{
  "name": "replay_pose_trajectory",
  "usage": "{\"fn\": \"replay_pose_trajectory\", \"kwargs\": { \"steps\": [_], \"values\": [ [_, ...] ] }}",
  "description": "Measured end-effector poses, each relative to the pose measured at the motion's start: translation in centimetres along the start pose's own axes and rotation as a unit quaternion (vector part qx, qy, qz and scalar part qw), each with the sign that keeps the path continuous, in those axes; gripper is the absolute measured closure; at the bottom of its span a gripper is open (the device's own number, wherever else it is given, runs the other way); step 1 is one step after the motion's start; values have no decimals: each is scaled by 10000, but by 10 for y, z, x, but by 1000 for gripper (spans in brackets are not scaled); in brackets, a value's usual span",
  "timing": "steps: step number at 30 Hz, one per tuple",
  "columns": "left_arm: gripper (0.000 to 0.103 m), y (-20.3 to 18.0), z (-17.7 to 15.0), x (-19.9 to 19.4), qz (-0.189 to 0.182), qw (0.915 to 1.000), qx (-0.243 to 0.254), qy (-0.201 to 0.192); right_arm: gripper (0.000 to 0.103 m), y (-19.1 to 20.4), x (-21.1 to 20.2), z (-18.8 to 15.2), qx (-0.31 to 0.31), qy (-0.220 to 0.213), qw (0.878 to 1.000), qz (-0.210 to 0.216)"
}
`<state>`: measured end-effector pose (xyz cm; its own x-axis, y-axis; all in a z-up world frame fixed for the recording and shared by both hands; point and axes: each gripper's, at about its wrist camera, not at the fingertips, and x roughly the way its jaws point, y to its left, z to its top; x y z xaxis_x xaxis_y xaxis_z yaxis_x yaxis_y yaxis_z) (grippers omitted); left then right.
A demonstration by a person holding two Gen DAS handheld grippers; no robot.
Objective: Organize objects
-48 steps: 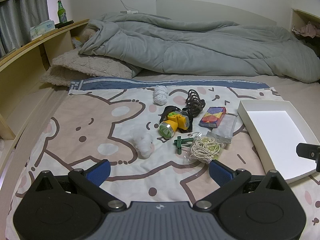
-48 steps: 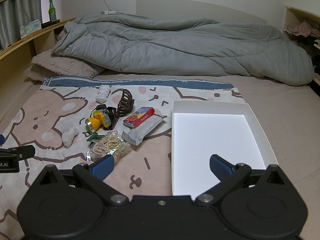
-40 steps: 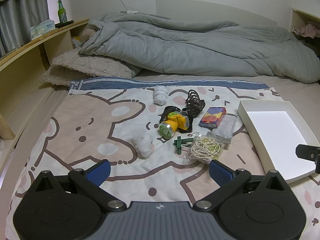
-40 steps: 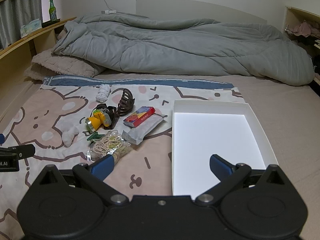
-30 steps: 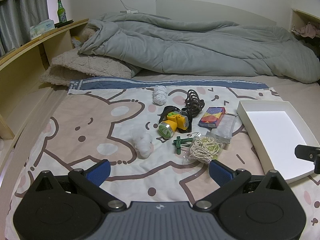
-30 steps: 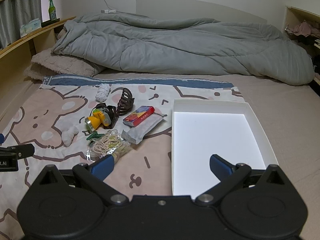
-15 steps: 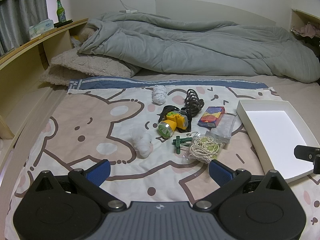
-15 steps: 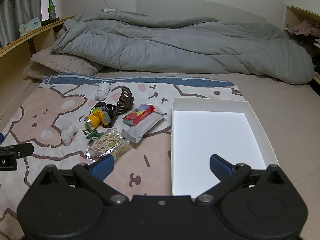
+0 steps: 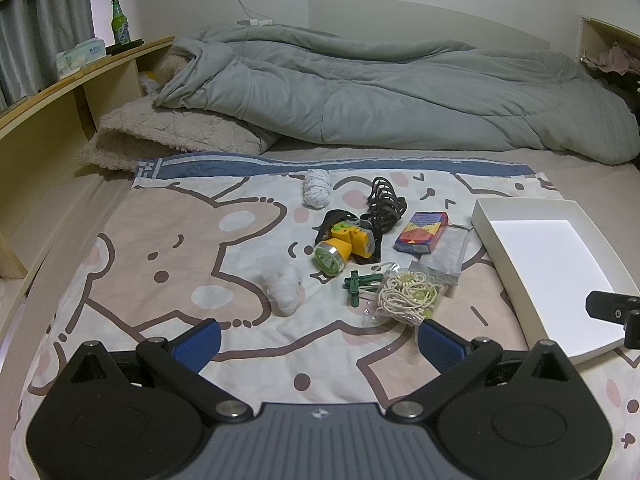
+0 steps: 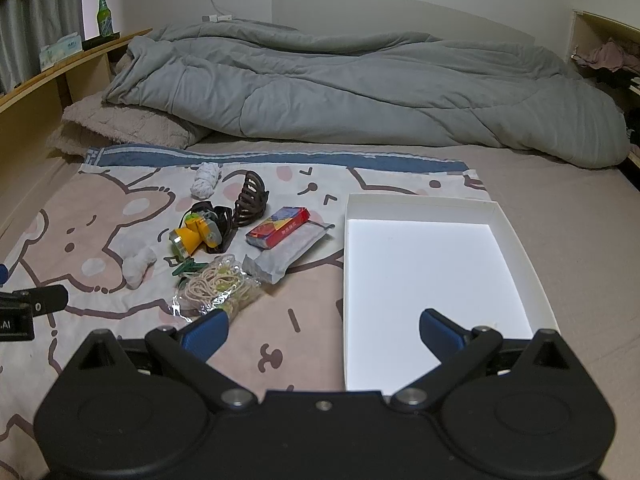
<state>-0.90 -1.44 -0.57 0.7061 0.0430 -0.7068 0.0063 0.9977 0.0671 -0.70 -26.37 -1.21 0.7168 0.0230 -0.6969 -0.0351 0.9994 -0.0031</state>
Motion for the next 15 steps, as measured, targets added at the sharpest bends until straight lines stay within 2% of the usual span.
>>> {"fn": "replay_pose_trajectory", "kwargs": {
  "steps": [15],
  "values": [
    [0,2,2,1,-18,10000,15,6,0,3,-1,-4,-10,32,10000,-14]
  ]
}}
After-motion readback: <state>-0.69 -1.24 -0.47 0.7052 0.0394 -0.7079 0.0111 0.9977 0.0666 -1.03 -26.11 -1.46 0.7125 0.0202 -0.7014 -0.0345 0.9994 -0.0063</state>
